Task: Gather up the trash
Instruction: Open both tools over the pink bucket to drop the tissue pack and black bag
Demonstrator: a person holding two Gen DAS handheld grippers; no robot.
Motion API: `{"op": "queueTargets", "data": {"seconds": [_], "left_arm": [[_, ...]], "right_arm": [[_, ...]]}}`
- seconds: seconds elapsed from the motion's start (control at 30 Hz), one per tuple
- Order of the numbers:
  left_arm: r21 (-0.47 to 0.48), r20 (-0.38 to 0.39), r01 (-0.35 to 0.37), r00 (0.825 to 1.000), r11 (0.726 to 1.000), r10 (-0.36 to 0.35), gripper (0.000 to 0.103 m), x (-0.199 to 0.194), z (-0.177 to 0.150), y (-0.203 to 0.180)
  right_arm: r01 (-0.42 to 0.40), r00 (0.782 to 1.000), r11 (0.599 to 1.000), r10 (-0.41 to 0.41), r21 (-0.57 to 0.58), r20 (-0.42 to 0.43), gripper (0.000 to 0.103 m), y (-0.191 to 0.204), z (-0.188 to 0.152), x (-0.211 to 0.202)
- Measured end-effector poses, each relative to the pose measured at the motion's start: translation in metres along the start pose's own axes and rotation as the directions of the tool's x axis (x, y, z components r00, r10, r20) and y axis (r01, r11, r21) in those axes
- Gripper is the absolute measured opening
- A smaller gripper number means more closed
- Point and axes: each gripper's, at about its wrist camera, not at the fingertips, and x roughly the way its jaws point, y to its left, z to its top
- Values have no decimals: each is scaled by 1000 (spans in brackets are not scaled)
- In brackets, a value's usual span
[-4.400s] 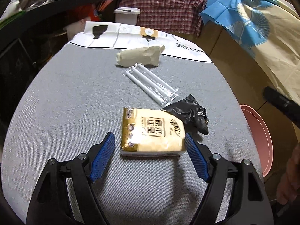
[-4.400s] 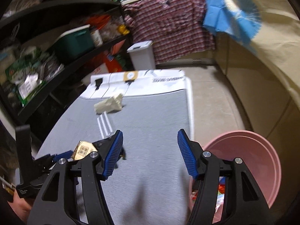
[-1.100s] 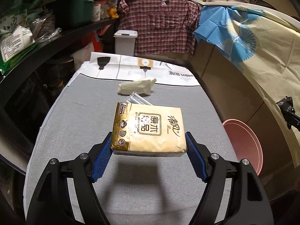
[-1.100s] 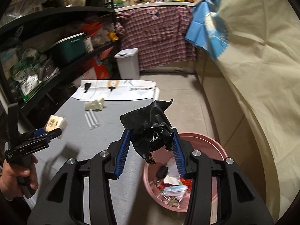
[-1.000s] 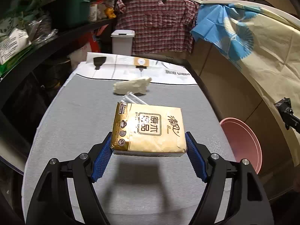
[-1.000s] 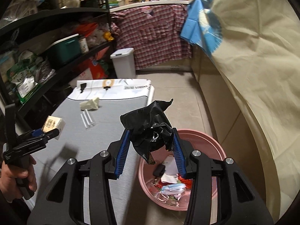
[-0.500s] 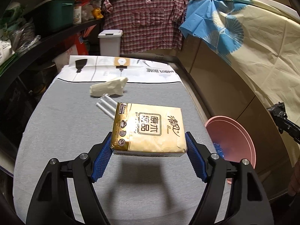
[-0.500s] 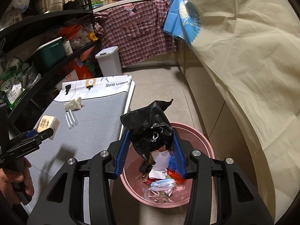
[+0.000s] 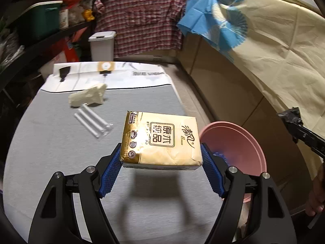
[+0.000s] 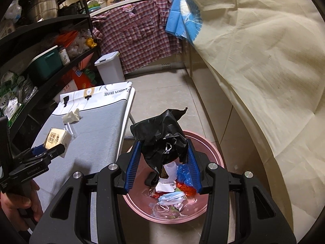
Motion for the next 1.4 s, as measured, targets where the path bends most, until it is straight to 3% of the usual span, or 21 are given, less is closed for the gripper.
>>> {"op": "queueTargets", "data": {"seconds": [0.23, 0.47, 1.0, 1.07, 1.2, 1.4], "left_arm": [[53, -2, 108, 994, 993, -108, 72, 11, -2, -36], [116, -19, 167, 986, 979, -166, 72, 25, -5, -67], [172, -96, 201, 978, 964, -187, 72, 54, -14, -102], [178, -109, 219, 973, 959, -201, 73, 55, -14, -106], [172, -124, 222, 971, 960, -202, 75, 56, -15, -103], [163, -125, 215, 972, 963, -196, 75, 52, -16, -91]], "right_arm": [[19, 1000, 999, -18, 38, -8, 45, -14, 1, 5], [28, 999, 998, -27, 48, -22, 45, -17, 2, 11], [47, 998, 996, -43, 76, -51, 45, -25, 1, 23], [50, 997, 996, -45, 79, -55, 47, -26, 1, 24], [61, 997, 994, -56, 93, -55, 63, -29, 1, 24], [64, 997, 995, -59, 83, -59, 63, -29, 2, 24]]}}
